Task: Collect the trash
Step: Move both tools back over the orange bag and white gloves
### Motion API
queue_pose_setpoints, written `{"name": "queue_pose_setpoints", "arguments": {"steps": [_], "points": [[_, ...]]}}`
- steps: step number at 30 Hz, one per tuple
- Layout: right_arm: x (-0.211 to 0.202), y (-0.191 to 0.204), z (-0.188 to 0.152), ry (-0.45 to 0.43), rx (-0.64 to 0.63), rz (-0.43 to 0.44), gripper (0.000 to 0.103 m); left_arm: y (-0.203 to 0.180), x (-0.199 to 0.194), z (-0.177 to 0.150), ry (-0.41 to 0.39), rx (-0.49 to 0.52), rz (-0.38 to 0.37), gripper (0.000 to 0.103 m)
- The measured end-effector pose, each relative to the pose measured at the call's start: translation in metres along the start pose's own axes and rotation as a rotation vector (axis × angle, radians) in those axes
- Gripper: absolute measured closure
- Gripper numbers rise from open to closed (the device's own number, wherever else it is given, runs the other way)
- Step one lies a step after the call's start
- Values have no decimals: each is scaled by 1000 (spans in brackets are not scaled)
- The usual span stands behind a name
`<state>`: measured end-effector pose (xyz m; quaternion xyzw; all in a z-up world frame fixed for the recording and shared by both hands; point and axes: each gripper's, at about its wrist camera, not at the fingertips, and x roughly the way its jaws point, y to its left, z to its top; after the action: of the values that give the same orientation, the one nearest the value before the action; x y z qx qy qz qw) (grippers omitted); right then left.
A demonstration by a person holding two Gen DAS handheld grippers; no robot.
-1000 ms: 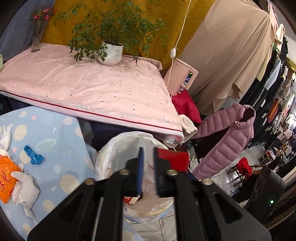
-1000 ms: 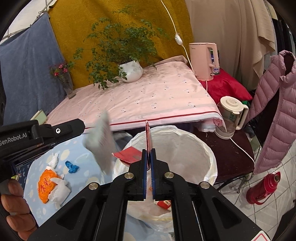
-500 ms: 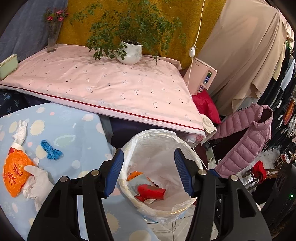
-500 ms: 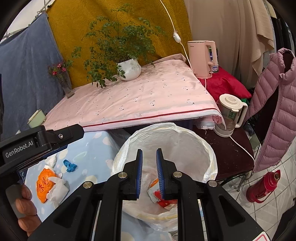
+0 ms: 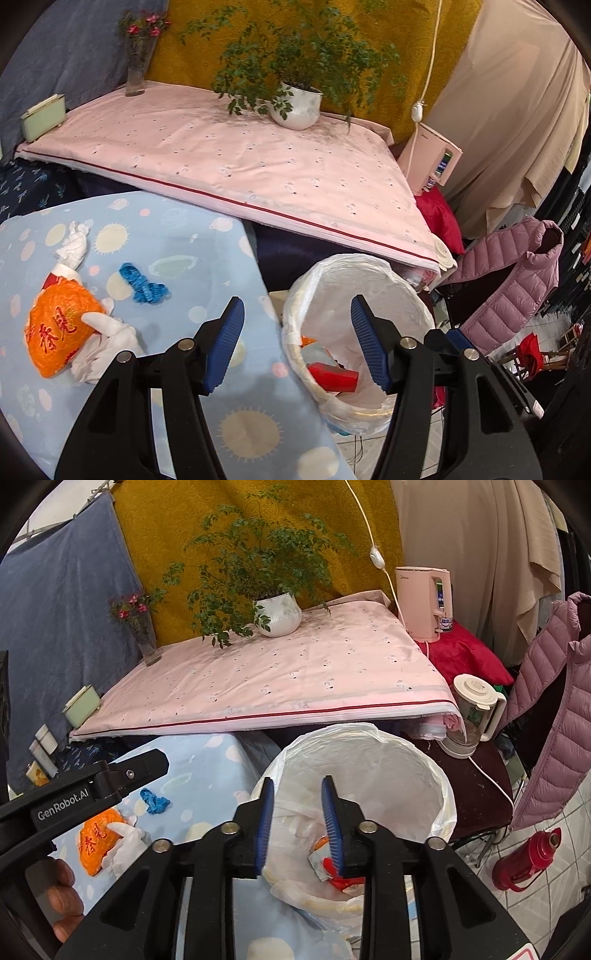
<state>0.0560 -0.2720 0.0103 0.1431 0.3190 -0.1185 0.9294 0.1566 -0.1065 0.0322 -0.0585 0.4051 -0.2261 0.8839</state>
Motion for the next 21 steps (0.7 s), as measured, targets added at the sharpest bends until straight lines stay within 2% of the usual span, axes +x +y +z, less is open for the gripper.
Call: {"name": "queue_pose_setpoints", "arguments": {"steps": [7, 21], "points": [[2, 28, -4, 14, -43, 26, 68, 33, -10, -6, -11, -44, 53, 40], [9, 96, -21, 51, -149, 91, 62, 106, -28, -22, -18, -139, 165, 38]]}}
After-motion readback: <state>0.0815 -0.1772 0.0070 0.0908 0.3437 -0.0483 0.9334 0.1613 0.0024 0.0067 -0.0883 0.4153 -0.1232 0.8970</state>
